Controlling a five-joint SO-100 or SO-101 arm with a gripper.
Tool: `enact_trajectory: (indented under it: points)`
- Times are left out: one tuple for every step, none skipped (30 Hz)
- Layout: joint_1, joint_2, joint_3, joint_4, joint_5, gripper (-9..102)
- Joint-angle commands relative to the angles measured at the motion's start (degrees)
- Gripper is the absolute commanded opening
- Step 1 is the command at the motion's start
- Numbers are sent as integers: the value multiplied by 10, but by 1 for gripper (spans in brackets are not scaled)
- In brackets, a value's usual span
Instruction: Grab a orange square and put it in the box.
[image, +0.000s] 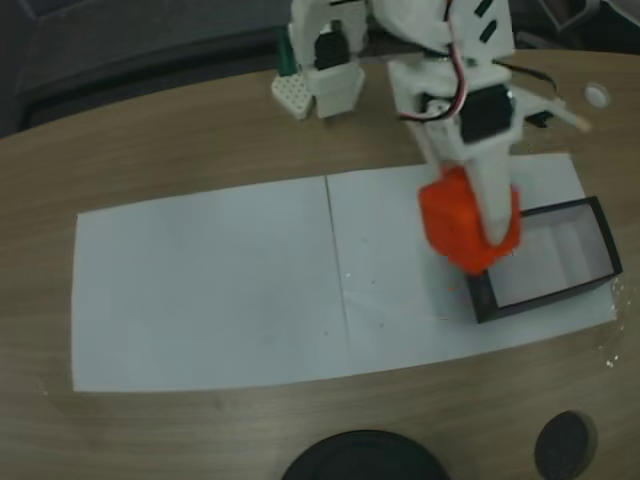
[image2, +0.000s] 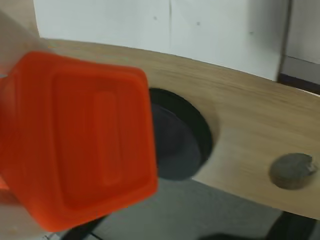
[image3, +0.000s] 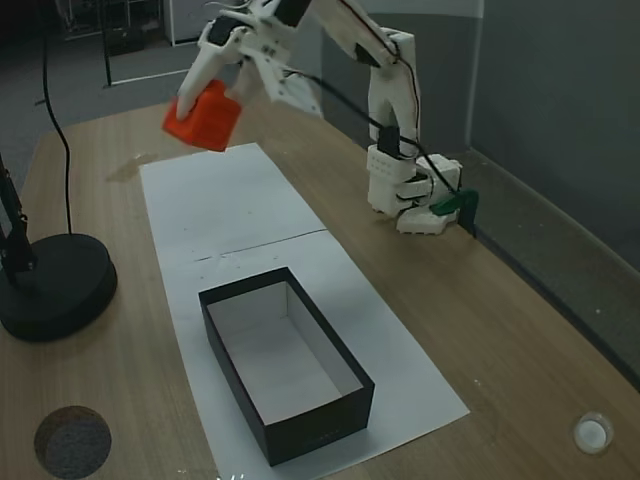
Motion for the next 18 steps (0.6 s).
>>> enact_trajectory:
  points:
    - [-131,60,17,1,24,9]
    - [-163,59,24,1,25,9]
    - [-190,57,29,1,21,9]
    - [-211,55,36,1,18,9]
    - [-226,54,43,1,13,9]
    - [-238,52,49,0,9,9]
    - [-247,47,54,-1,4,9]
    - [-251,41,54,-4,2,9]
    - [-253,31,54,-8,2,9]
    - [-253,18,50,-11,2,9]
    - [-250,6,50,-24,2,9]
    - [-247,-7,50,-36,2,9]
    - [-242,-20,50,-48,2,9]
    - [-238,-33,52,-61,5,9]
    - [-236,-48,53,-74,6,9]
    - [-234,-64,52,-86,6,9]
    - [-232,-80,51,-98,7,9]
    - [-231,-95,51,-109,7,9]
